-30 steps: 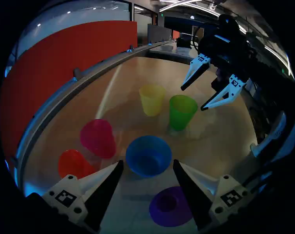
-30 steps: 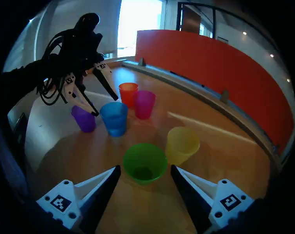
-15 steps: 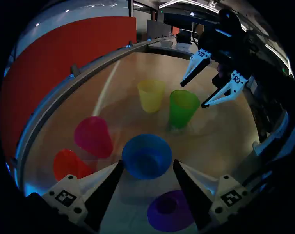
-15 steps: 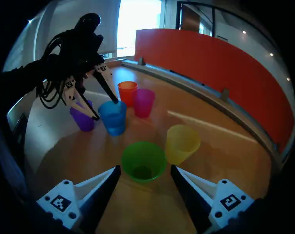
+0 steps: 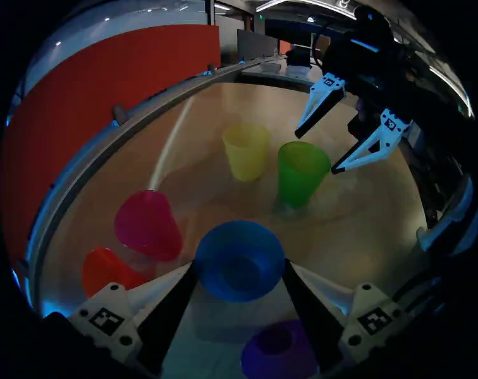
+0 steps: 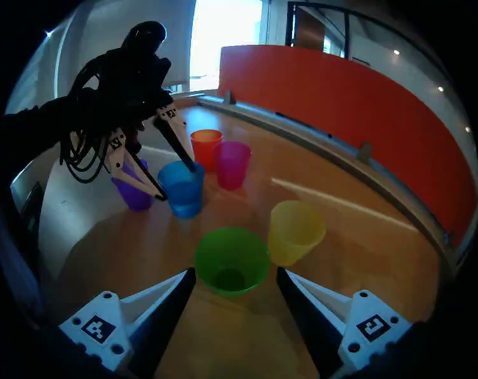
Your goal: Pour water
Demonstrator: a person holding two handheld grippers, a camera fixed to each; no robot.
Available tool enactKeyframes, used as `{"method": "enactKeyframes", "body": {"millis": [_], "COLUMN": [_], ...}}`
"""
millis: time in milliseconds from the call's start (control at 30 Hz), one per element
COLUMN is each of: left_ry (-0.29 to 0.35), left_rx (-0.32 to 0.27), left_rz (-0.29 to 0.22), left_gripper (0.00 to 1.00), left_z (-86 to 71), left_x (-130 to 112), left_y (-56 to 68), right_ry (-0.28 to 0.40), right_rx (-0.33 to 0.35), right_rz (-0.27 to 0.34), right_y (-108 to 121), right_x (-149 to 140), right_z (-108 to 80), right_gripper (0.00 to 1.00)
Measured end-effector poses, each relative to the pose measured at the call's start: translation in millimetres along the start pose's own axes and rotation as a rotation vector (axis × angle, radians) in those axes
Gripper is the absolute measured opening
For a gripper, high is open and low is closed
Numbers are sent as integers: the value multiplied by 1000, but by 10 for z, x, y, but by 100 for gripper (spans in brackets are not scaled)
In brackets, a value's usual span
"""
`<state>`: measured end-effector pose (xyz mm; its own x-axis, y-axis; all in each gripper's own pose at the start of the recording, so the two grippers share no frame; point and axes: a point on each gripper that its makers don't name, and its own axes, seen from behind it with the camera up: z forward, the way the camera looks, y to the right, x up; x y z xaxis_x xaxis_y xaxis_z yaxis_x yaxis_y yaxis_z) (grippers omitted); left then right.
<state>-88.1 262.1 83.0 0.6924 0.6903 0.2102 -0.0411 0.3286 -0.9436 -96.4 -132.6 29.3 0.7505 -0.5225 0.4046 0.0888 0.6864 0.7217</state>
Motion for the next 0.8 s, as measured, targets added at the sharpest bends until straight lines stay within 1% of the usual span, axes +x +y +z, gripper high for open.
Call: {"method": "enactKeyframes", "body": {"millis": [167,233,300,500,800], "left_ry": [-2,-3,-3,4,6], "left_rx": [-2,2,6,8,12], "left_rz": [-4,-4,-4,-13,-12], "left_gripper": [93,89,86,86,86], "left_z": [29,43,54,56,54], "left_x": [-12,-25,-34,-30,-33], "left_y": [13,7,-2,-15,-19], "right_ry": [-1,-2,-2,-3,-10], "right_rx": [-2,-2,-1,-1,3], "right_rz": [-2,-1,0,2,-1], "right_y": [5,3,3,5,-4], "right_x": [-6,-10,-13,-18,-41], "right_z": [3,5,7,25,105], "right_gripper": [100,100,100,100,100]}}
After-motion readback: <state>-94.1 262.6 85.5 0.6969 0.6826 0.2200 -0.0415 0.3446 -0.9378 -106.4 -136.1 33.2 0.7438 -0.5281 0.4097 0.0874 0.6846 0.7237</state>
